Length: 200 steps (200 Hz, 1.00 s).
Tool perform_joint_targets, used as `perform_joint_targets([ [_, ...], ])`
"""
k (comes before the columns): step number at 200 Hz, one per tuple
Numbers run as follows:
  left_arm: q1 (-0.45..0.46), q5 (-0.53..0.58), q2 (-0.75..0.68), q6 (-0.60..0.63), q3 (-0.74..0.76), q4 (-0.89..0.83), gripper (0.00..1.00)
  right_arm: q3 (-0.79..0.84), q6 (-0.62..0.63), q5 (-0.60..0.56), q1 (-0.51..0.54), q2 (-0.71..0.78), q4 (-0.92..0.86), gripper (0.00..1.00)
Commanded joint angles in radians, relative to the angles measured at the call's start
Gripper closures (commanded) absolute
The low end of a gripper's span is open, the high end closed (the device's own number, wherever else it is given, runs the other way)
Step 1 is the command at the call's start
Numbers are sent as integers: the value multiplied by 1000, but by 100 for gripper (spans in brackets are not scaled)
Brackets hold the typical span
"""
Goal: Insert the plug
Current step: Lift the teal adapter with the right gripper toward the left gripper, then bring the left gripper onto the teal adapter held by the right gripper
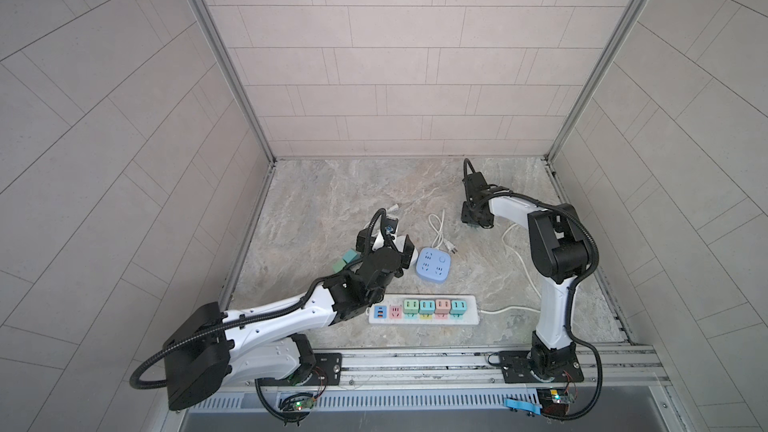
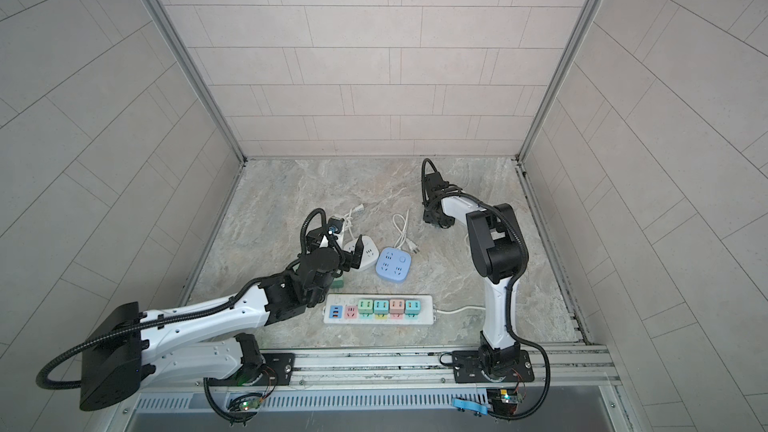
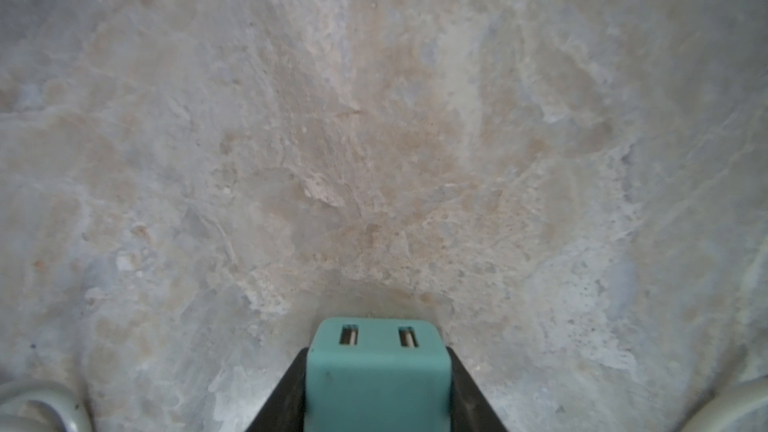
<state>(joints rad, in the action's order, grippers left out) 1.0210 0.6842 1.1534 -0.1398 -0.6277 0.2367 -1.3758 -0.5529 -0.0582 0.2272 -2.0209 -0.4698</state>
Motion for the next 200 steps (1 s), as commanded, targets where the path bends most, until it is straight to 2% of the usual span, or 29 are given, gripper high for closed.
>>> perform_joint_targets([
  [1, -4, -76, -28, 21, -11, -57, 0, 69, 29, 49, 8, 44, -44, 78],
  [43, -11, -106, -81, 28, -6, -97, 0, 161, 58, 81, 38, 187, 7, 93],
  [60, -30, -125, -111, 0, -4, -119, 0, 194, 70, 66, 67, 260, 18, 94],
  [109, -173, -404, -180, -108, 30, -124, 0, 322, 136, 18, 181, 512, 147, 93],
  [161, -178, -555, -199, -112, 47, -74, 11, 514, 349, -267, 448, 759, 409, 99],
  [180, -179, -598, -214, -108, 52, -63, 12, 604, 428, -250, 478, 847, 522, 100],
  [191, -178, -632, -223, -103, 56, -53, 12, 702, 546, -166, 491, 899, 650, 100],
  [200, -177, -664, -227, -98, 57, -43, 12, 788, 702, -61, 506, 936, 755, 100],
])
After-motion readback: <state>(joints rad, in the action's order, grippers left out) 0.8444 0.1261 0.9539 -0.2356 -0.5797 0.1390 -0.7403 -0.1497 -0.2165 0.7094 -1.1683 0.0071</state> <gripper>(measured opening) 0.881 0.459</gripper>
